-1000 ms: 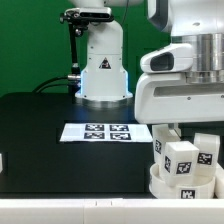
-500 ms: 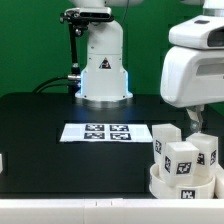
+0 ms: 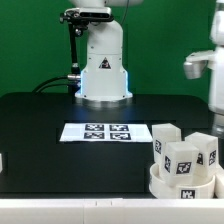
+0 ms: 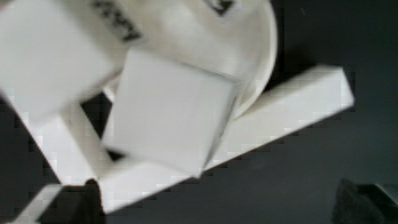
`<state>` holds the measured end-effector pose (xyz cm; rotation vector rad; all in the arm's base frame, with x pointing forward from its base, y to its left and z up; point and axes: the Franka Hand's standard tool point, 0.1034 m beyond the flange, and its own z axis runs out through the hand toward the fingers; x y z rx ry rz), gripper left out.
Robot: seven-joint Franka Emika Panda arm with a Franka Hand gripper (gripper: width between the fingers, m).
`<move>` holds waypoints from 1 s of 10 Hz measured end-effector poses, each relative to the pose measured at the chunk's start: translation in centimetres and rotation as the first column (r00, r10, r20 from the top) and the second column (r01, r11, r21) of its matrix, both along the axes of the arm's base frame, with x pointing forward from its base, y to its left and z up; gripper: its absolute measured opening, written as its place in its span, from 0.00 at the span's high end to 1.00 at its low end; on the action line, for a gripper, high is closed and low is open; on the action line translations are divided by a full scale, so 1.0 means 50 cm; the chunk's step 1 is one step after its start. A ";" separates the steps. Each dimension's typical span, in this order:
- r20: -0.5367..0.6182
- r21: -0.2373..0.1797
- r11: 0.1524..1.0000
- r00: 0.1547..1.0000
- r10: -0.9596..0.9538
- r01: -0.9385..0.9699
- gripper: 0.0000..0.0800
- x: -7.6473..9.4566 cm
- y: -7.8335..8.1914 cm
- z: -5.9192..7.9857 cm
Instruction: Assemble stool
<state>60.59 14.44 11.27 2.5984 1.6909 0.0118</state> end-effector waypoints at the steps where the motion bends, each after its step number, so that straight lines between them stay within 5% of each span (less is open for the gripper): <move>1: -0.004 -0.015 0.998 0.998 0.067 -0.067 0.19 -0.014 -0.021 -0.001; 3: -0.009 -0.026 0.977 0.978 0.209 -0.210 0.19 -0.009 -0.022 -0.005; 6: -0.070 -0.037 0.760 0.760 0.646 -0.649 0.19 -0.015 -0.052 -0.041; 10: -0.100 -0.012 0.659 0.656 0.748 -0.752 0.19 -0.014 -0.074 -0.079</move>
Offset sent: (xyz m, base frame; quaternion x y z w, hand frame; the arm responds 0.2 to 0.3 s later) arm 0.0018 0.0038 -0.0055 0.0070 0.0143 -0.4173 0.9086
